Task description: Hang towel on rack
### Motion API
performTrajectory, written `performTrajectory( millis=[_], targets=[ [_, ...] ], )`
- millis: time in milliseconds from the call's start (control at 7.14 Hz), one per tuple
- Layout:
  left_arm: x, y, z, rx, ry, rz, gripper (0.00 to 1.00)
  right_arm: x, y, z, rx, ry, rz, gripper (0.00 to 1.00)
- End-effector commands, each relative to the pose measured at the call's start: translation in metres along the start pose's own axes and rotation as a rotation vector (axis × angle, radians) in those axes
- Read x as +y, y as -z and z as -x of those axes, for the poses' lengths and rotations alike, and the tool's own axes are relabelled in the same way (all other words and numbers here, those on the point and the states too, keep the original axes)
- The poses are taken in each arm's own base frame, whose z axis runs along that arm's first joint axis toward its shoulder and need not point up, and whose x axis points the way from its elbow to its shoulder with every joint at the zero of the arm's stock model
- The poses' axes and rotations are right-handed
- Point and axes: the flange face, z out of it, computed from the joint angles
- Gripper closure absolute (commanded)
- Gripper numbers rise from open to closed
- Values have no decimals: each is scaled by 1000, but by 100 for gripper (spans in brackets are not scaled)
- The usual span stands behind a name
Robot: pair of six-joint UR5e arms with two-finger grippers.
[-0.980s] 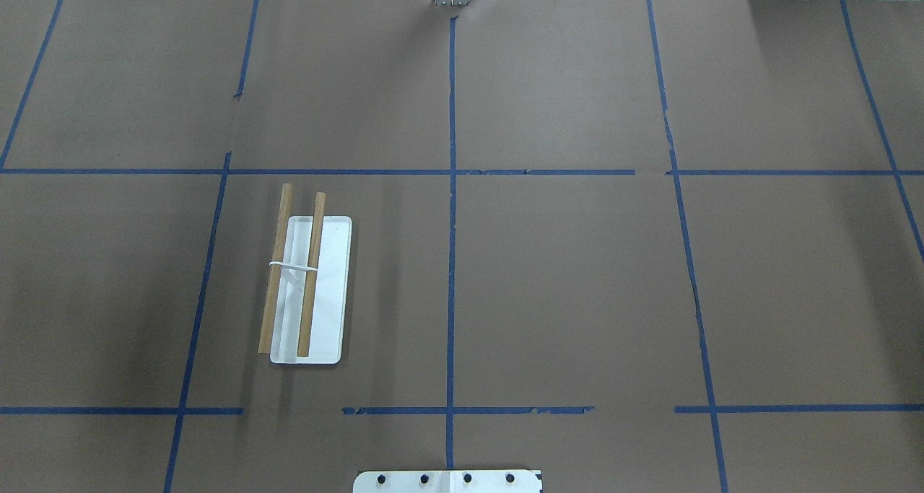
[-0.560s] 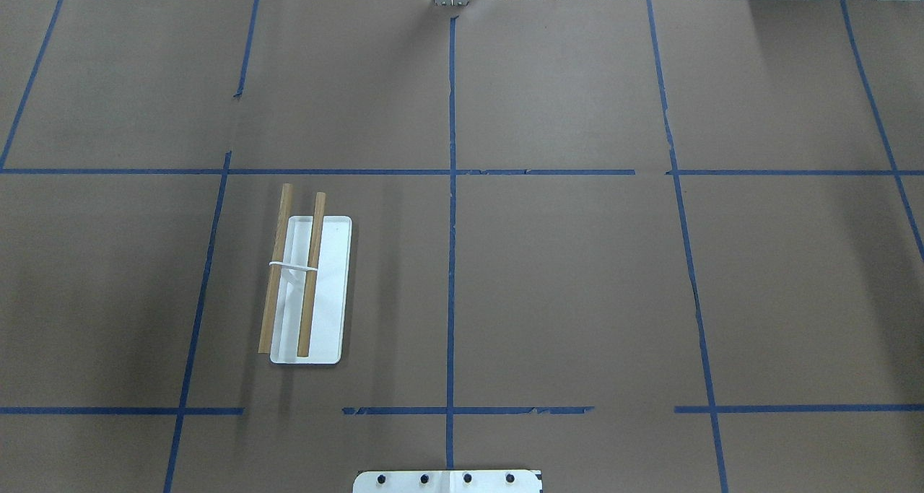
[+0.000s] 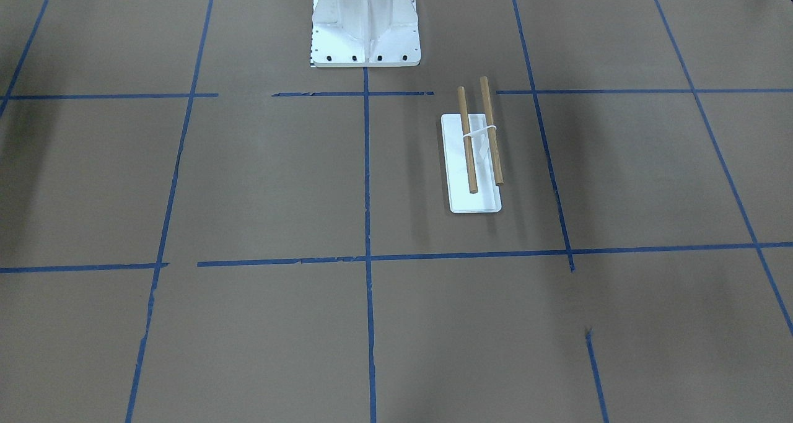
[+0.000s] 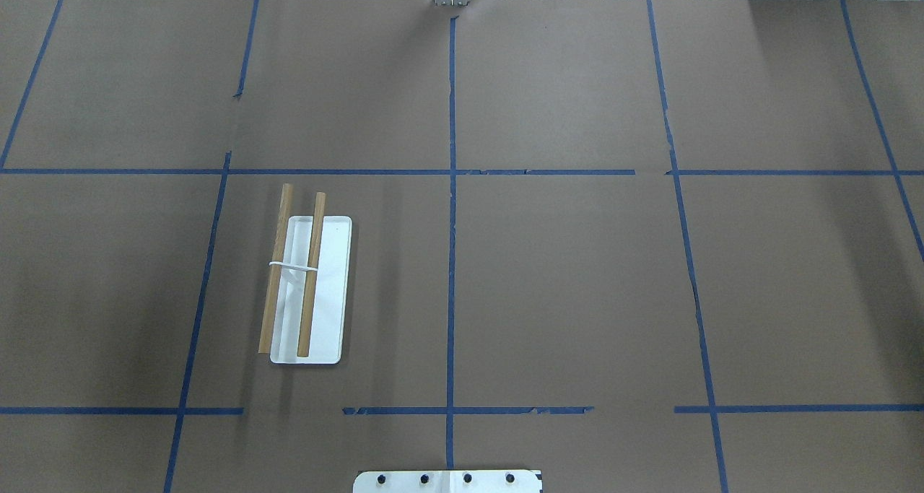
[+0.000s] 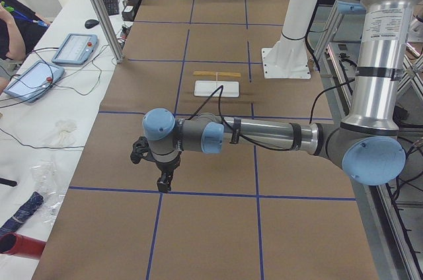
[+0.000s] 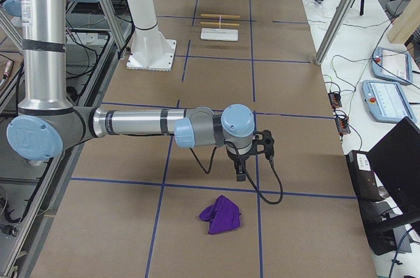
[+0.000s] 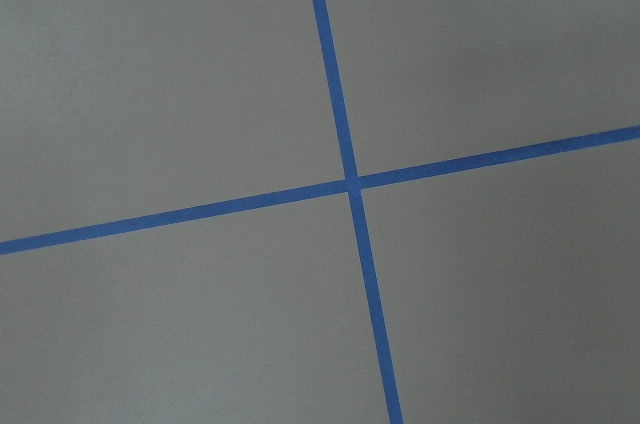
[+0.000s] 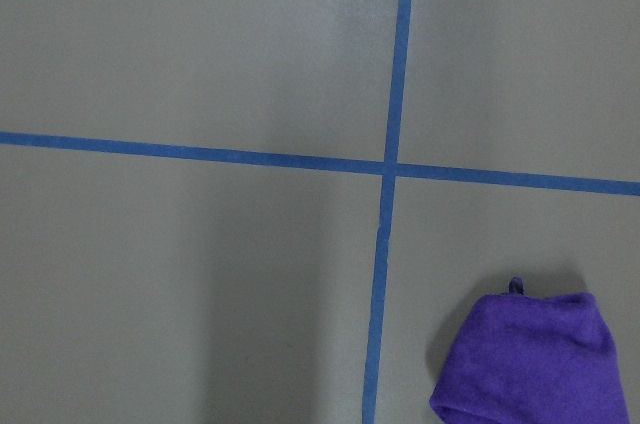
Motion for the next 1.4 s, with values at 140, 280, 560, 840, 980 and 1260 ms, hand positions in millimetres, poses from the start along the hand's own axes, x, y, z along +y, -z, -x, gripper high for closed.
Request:
performTrajectory(
  millis=[140,280,560,840,980,1260],
  targets=[
    [-1,2,-1,0,-5,-4,0,24,-71,-78,75,100,-59,0],
    [-1,2,-1,0,-3,-4,0,37,-99,-107,74,124,-78,0],
    [-4,3,-3,-1,-6,-7,0,47,-122,-123,72,107,-44,0],
    [-7,5,-4,0,-11,-12,0,66,-149,-138,69,75,24,0],
    [-8,6,-5,0,-12,-13,0,68,-158,-136,67,78,43,0],
    [-9,7,-6,-2,-14,-15,0,68,-162,-132,66,74,54,30]
  ],
)
